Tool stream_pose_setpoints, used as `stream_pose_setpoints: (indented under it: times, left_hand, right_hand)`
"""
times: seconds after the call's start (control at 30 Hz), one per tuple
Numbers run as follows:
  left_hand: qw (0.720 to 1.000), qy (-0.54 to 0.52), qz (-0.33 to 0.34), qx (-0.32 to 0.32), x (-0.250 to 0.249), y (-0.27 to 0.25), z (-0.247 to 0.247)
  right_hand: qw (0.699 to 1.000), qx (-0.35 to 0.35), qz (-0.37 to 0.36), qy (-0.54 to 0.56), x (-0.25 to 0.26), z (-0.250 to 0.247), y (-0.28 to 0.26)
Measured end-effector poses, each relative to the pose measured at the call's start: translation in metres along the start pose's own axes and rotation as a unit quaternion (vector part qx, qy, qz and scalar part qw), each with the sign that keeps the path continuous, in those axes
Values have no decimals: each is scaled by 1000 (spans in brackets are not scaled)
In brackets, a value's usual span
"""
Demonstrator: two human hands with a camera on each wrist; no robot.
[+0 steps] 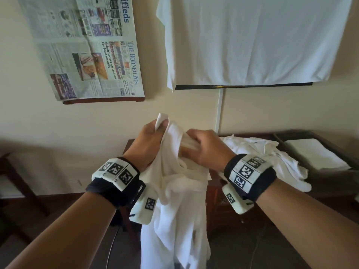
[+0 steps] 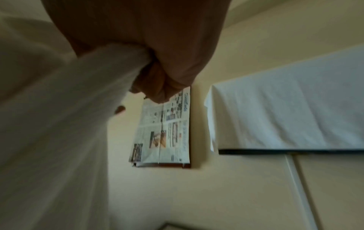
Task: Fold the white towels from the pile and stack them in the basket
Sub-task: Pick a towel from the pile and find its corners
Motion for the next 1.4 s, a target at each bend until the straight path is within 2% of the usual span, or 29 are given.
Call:
stream_pose_setpoints:
  times: [0.07,0.2,0.3,0.37,0.4,0.47,0.57,0.63,0.77,0.9,0.97,1.1,1.2,1.3,1.4]
  left_hand:
    - [1000,17,14,-4,-3,5,-2]
    - [999,-1,17,-30,-6,12,-7]
    - [999,-14,1,-36,-1,15,-9]
    - [1000,0,-17,-20,4,17,-2]
    - [1000,12,-26,-10,7,21,3]
    - [998,28,-41,28,12,27,20]
    - [993,46,-49,97,11,38,61]
    - [994,51,-35,88,5,45,89]
    - [998,51,-21,39,-4,63,120]
    - [1000,20,-14,14,-1,75,132]
    - [1000,3,-8,8,2,77,139]
    - [999,-43,5,-4,10,81,140]
    - [998,-65,15,-22,7,83,142]
    - [995,-92,48,8,-4,84,142]
    - [989,-106,73,75,-13,85,126]
  right_hand:
    - [996,38,66,-42,-25,11,-15]
    - [966,92,239,-28,-100,12,-55]
    - [947,65,315,-14,-140,-12,-73]
    - [954,24,300,-3,-143,-31,-67]
    - [963,24,268,-14,-139,-39,-59]
    - [982,27,184,-28,-116,-54,-37]
    - [998,-26,9,-62,-86,-72,-6]
    - [994,-39,-32,-97,-81,-85,9]
    - [998,-34,8,-60,-94,-118,11]
    - [986,94,125,-61,-139,-130,-16]
    - [979,106,158,-75,-166,-134,-31]
    - [968,33,248,-21,-213,-164,-57]
    - [961,-14,278,-1,-242,-183,-67]
    - [965,-84,247,21,-240,-196,-55]
    - [972,-179,141,52,-187,-210,-25]
Point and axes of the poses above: each hand's wrist, its own y-axis towards the middle knuckle, its own z-axis out of the palm, x = y × z, the point moved 2 cm from there along y, towards the middle knuckle, and after that the axes turned 7 degrees about y, right-handed, at the moved point
